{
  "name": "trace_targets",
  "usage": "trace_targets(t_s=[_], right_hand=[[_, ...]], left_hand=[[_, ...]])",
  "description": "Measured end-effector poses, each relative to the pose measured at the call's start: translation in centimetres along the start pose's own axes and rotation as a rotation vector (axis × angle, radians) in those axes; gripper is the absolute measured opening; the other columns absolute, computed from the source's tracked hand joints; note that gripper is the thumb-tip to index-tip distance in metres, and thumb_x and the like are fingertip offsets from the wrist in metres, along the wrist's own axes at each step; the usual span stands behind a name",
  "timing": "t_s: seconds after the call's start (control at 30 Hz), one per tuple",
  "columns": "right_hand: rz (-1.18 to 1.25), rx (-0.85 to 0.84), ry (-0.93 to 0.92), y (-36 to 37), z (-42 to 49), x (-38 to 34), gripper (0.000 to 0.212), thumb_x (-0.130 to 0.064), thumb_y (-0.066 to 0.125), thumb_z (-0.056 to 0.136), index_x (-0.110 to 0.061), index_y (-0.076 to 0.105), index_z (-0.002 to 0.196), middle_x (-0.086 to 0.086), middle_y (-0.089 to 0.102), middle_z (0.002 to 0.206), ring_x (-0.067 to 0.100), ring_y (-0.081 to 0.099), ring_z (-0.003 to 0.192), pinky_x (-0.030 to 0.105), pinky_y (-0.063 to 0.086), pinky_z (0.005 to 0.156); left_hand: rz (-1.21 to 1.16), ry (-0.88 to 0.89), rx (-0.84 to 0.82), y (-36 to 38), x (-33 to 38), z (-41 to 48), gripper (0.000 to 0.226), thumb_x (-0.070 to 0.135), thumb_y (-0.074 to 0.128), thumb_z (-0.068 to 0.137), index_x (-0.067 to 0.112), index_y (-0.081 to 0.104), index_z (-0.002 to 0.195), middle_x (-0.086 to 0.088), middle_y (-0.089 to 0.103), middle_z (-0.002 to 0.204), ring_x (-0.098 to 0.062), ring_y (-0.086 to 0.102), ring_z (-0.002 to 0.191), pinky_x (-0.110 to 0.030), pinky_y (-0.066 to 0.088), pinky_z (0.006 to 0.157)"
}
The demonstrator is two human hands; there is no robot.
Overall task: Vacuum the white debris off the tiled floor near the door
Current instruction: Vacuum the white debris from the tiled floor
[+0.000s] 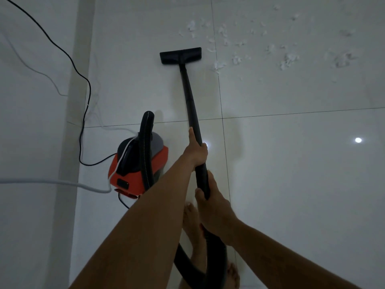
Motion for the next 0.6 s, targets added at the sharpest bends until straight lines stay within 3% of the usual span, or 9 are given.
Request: trace_targets(t_s=[0.13, 0.33, 0.43, 0.6], right_hand=[[0.008, -0.008, 0.001, 0.2, 2.0, -0.8, 0.061, -0.037, 0.038, 0.109, -0.053, 0.005, 0.158, 0.008, 0.067, 0.084, 0.014, 0.061, 0.051, 0.032, 0.058, 0.052], [-0.021, 0.005, -0.051, -0.3, 5.4, -3.3, 0.061, -0.037, 0.038, 0.110, -0.048, 0.005, 0.160, 0.000, 0.065, 0.081, 0.009, 0.061, 0.053, 0.030, 0.059, 0.056], [-0.059, 0.012, -0.052, -0.8, 7.0, -4.7, 0.062, -0.039, 0.037, 0.110, -0.050, 0.001, 0.160, 0.001, 0.066, 0.091, 0.010, 0.062, 0.057, 0.033, 0.061, 0.062], [-0.016, 0.008, -0.039, -1.5, 9.2, -7.4, 0.064, -0.038, 0.037, 0.110, -0.050, -0.001, 0.160, -0.001, 0.061, 0.081, 0.007, 0.058, 0.050, 0.019, 0.049, 0.047]], left_hand=[[0.009, 0.007, 0.005, -0.9, 0.9, 1.8, 0.075, 0.023, 0.036, 0.109, 0.037, -0.021, 0.156, -0.014, 0.035, 0.157, -0.020, 0.051, 0.094, -0.033, 0.044, 0.086], [0.015, 0.029, 0.004, -2.7, 2.9, 5.0, 0.075, 0.023, 0.036, 0.109, 0.036, -0.021, 0.156, -0.014, 0.037, 0.156, -0.018, 0.051, 0.092, -0.031, 0.043, 0.086], [0.025, 0.028, 0.005, -3.6, 4.1, 6.5, 0.075, 0.024, 0.035, 0.109, 0.037, -0.022, 0.155, -0.015, 0.039, 0.154, -0.016, 0.051, 0.085, -0.032, 0.043, 0.085], [0.033, 0.022, 0.020, -5.6, 6.1, 9.1, 0.075, 0.025, 0.036, 0.109, 0.038, -0.022, 0.155, -0.015, 0.044, 0.150, -0.016, 0.054, 0.080, -0.035, 0.047, 0.085]])
Point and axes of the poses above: each hand's wrist, its own z-axis towards the middle knuckle, its own y-axis out of the palm, x = y × z, the point moved 10 cm from there along z, towards the middle knuckle
